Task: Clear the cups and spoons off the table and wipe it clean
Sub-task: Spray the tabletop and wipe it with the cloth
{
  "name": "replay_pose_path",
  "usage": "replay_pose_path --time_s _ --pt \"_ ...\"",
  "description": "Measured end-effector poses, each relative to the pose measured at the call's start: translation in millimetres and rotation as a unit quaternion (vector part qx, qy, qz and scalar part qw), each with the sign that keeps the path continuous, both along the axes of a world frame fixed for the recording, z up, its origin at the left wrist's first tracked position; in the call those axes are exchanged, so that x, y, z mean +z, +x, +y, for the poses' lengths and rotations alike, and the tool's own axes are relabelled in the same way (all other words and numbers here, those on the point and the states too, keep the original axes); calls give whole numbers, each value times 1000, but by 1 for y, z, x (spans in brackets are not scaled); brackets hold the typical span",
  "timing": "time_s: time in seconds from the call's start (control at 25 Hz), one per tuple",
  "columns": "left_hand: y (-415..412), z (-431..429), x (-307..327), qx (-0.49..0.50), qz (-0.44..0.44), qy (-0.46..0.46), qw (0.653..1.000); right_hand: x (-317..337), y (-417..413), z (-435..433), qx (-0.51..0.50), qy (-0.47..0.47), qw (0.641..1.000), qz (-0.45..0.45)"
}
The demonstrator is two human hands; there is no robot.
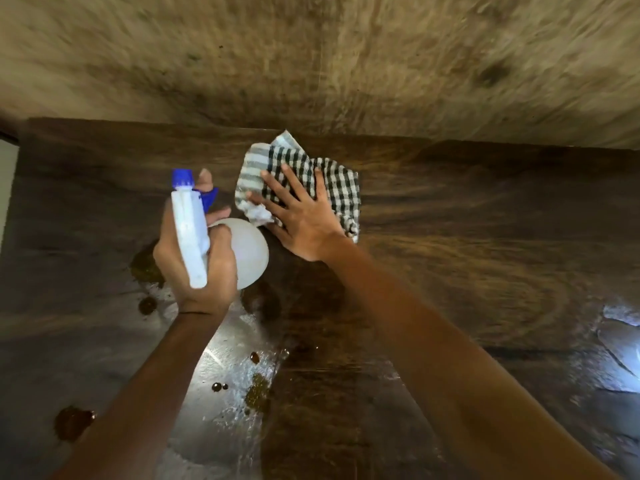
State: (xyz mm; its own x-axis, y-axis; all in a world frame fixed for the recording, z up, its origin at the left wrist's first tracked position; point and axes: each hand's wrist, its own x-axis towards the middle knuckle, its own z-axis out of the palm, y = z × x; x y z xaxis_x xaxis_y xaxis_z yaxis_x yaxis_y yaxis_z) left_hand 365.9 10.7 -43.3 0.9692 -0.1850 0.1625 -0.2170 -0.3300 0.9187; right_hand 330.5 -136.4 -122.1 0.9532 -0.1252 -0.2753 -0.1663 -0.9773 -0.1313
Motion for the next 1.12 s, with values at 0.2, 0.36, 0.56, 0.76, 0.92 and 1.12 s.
replay_pose_path --time_s 0.2,0.36,0.56,0.76,0.92,1.12 --pt "-27 38 23 -55 -10 -9 998 -3 -61 39 0 -11 1000 7" --pt "-71 97 38 -21 -50 62 997 -7 -119 82 -14 -32 999 5" --pt "-125 176 55 -62 -24 44 997 -7 -227 175 -60 -19 998 -13" --pt "-181 243 57 -83 20 59 995 -3 -353 287 -58 -12 998 -8" --pt "-210 275 54 -119 62 83 987 1 -397 298 -27 11 999 -16" --pt "-244 301 47 -158 136 114 971 4 -360 292 -183 102 977 -45"
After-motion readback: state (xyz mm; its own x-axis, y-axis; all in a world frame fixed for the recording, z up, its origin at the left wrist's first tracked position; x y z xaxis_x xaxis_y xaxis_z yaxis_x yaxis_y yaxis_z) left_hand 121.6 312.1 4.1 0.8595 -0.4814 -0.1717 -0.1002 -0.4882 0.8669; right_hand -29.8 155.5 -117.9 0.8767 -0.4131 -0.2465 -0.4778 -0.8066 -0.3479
